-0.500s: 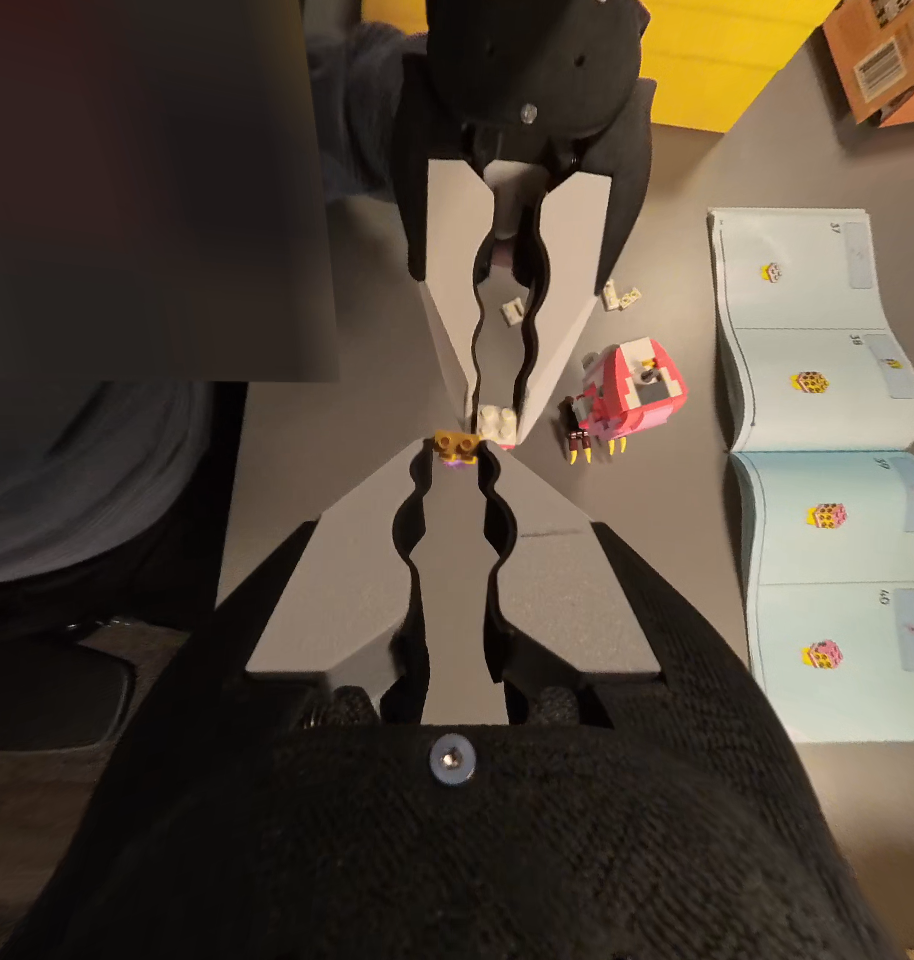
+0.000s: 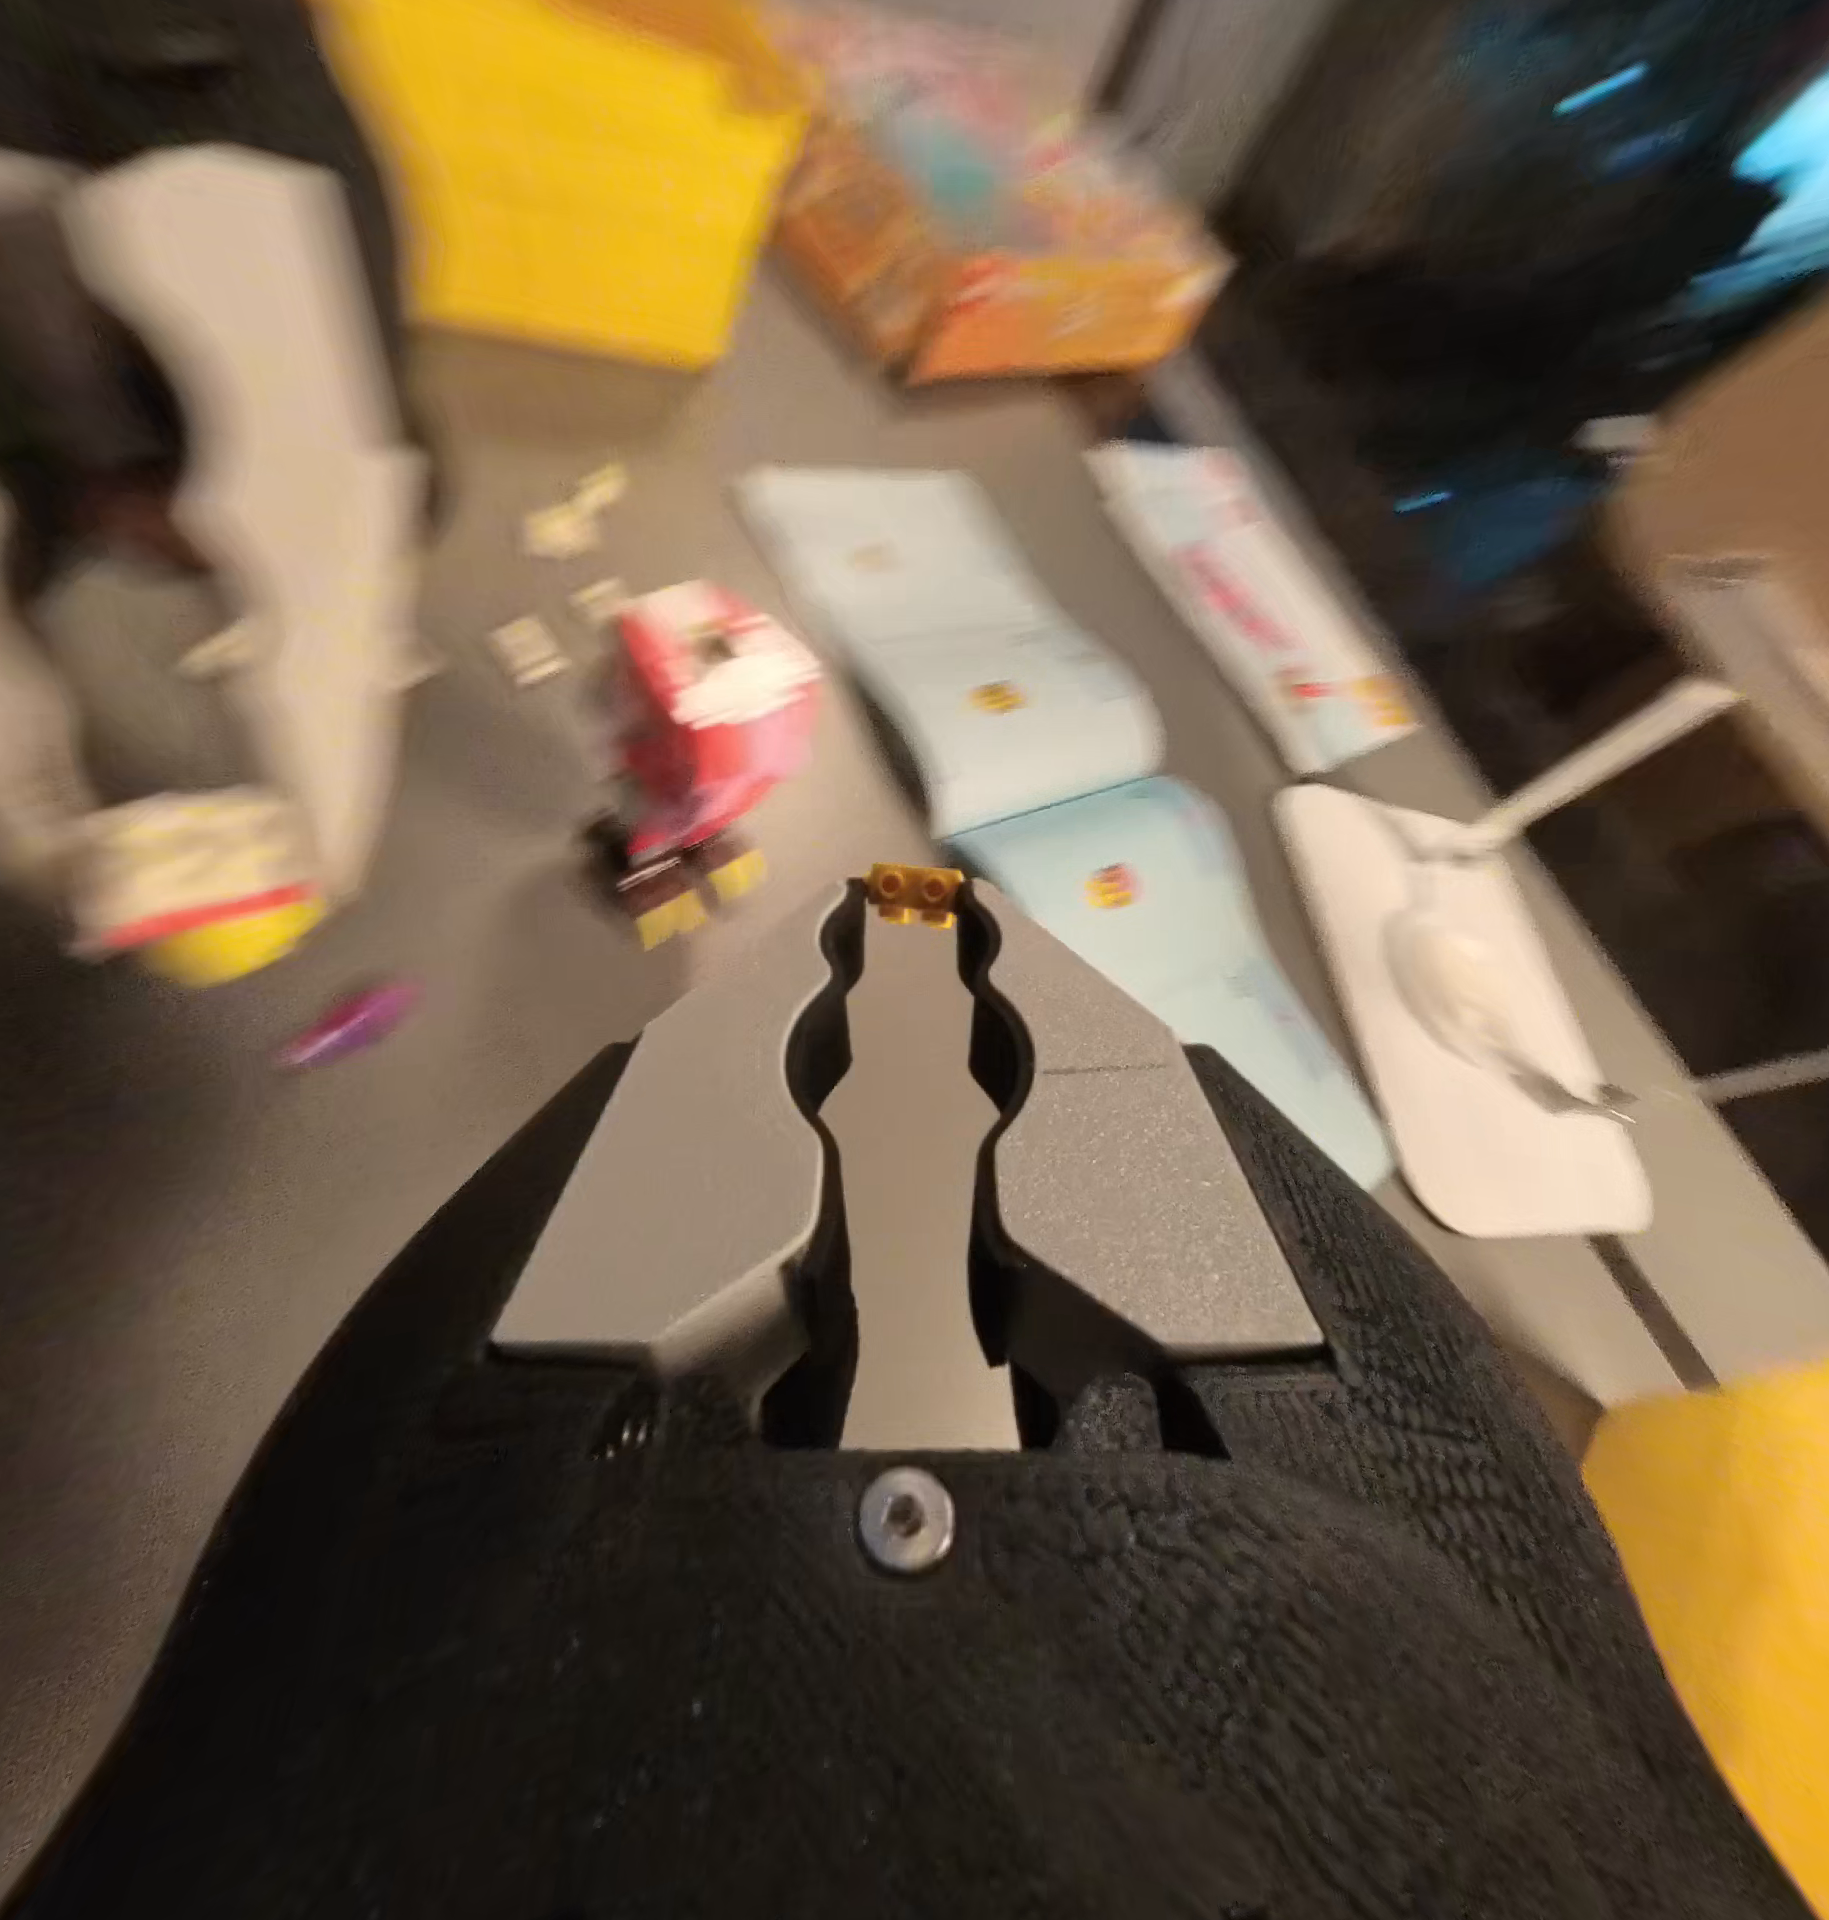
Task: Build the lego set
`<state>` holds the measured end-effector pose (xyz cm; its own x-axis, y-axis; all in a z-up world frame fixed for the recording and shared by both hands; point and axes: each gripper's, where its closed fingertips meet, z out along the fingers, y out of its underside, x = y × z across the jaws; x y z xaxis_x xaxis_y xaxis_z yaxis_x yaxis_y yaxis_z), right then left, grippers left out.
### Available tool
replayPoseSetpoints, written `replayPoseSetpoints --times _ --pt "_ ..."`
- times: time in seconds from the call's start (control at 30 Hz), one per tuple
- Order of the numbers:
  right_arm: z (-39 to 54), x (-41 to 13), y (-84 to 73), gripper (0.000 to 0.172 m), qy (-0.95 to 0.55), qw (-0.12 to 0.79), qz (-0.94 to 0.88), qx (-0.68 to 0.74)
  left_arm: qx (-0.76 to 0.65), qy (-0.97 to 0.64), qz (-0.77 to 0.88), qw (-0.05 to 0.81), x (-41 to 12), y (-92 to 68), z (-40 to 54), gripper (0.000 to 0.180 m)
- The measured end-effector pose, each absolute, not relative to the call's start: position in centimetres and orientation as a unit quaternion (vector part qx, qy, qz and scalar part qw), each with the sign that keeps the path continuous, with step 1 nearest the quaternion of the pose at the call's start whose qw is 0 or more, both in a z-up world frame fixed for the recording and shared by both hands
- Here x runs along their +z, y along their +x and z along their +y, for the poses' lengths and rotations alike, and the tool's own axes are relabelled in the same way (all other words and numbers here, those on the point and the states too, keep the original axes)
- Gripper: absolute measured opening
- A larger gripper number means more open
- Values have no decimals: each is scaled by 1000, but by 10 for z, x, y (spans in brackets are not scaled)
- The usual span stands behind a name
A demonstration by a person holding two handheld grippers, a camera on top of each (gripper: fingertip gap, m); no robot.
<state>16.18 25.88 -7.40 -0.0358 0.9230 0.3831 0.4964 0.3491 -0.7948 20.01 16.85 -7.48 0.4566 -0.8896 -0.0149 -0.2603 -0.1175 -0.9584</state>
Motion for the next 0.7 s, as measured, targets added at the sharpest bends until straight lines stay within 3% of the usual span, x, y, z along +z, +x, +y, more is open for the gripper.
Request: replayPoseSetpoints --times 0.13,0.23,0.4,0.7 --pt "323 -64 159 16 -555 656 -449 245 -225 -705 433 514 -98 211 173 14" --pt "347 -62 164 15 -552 727 -338 227 -197 -720 437 501 -117 216 177 14" --pt "351 -56 158 15 -515 759 -356 179 -200 -750 411 479 -137 215 184 15" --pt "347 -57 158 16 -513 749 -357 221 -232 -760 363 486 -134 206 193 14"
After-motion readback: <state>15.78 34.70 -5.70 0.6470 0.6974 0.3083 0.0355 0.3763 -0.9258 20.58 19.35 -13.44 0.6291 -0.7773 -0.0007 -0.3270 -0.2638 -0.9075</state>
